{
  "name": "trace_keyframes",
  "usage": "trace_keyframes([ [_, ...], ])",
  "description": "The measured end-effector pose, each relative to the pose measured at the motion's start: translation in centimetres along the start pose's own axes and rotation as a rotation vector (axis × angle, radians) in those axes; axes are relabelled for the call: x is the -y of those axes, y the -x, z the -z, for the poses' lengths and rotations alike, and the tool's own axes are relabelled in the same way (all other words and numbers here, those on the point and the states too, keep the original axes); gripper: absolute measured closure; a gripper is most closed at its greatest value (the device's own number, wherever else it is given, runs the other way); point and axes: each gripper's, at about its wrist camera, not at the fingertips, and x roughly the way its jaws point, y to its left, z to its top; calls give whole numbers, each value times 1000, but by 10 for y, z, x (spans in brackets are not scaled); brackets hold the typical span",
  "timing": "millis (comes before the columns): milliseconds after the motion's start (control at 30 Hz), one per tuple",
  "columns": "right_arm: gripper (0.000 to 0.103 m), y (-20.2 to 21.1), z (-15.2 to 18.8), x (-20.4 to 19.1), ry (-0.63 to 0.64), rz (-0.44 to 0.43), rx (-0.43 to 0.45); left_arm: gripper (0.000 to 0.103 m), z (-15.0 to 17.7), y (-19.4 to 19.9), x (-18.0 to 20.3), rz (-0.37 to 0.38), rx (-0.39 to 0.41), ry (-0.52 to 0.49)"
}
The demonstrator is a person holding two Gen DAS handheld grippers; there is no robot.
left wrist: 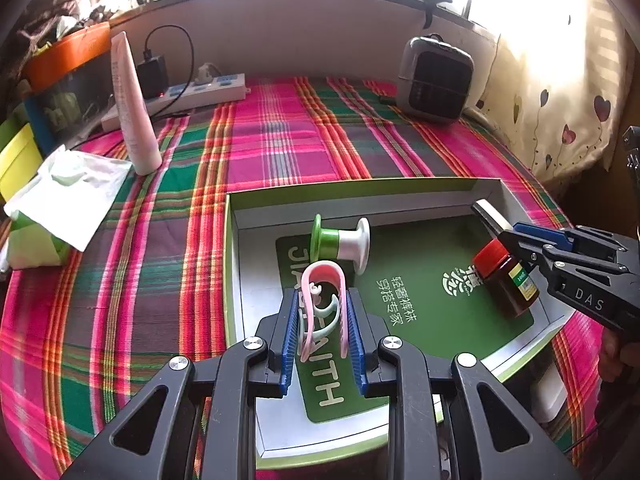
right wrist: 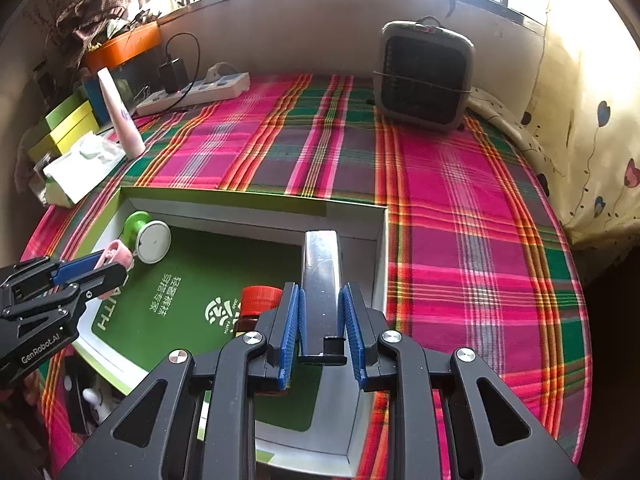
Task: Organize rigid objects
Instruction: 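Carry the pink clip and stapler into the tray and release both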
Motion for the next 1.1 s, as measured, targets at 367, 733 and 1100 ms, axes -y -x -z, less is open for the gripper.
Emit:
trace_keyframes([
  [367, 79, -7, -1, -4, 10, 5, -16, 81, 0, -5, 2, -14, 0, -13],
  [733, 79, -8, 0, -7, 24, 7, -13, 81, 0, -7, 3, -28, -3, -24],
  [1100, 79, -8, 0, -7, 24, 7, -12, 80, 0, -8, 3, -30, -5, -24],
])
